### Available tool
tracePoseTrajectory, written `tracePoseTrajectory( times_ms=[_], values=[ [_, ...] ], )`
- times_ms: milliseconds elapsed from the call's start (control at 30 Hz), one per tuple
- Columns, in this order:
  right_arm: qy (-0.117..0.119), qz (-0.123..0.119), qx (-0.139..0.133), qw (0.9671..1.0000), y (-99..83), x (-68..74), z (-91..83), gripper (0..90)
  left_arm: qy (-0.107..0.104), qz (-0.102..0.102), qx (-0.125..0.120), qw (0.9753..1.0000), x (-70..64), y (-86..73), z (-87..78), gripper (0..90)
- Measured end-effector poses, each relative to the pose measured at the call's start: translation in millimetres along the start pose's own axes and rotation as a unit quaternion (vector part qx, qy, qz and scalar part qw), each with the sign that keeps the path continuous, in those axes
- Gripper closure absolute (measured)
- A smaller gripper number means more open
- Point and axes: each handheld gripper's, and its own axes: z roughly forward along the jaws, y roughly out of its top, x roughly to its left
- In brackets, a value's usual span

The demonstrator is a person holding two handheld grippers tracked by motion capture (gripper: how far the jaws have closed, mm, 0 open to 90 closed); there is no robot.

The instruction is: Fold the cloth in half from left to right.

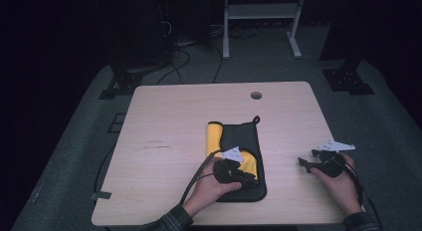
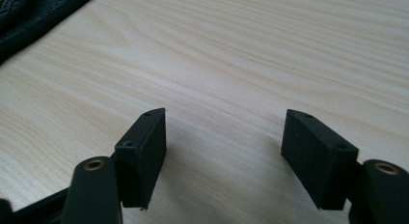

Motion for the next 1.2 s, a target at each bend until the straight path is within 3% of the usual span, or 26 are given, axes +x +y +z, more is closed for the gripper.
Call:
tracePoseTrajectory(
  times_ms=[200, 433, 667, 800, 967, 1200],
  values=[
    [0.004, -0.009, 0.002, 0.9999, 4.8, 1.7, -4.1, 43.2, 0.048, -0.003, -0.032, 0.9983, 9.0, -0.5, -30.5, 56.6],
    [0.037, -0.021, -0.011, 0.999, 17.2, 12.7, -6.4, 45.0, 0.103, -0.03, -0.027, 0.9939, 26.2, -25.2, -55.9, 48.4],
    [0.068, -0.029, -0.026, 0.9969, 31.1, 23.3, -5.2, 46.4, 0.156, -0.044, -0.024, 0.9865, 37.5, -47.4, -78.4, 42.0],
    [0.082, -0.042, -0.03, 0.9952, 42.9, 33.6, 0.2, 47.0, 0.175, -0.055, -0.034, 0.9824, 43.1, -57.1, -92.8, 38.4],
    [0.105, -0.055, -0.037, 0.9923, 57.6, 48.7, 8.3, 47.6, 0.2, -0.062, -0.03, 0.9774, 49.1, -68.6, -105.0, 34.4],
    [0.146, -0.077, -0.05, 0.985, 79.2, 75.1, 22.6, 50.4, 0.238, -0.061, -0.007, 0.9692, 54.0, -84.6, -117.4, 30.1]
  ],
)
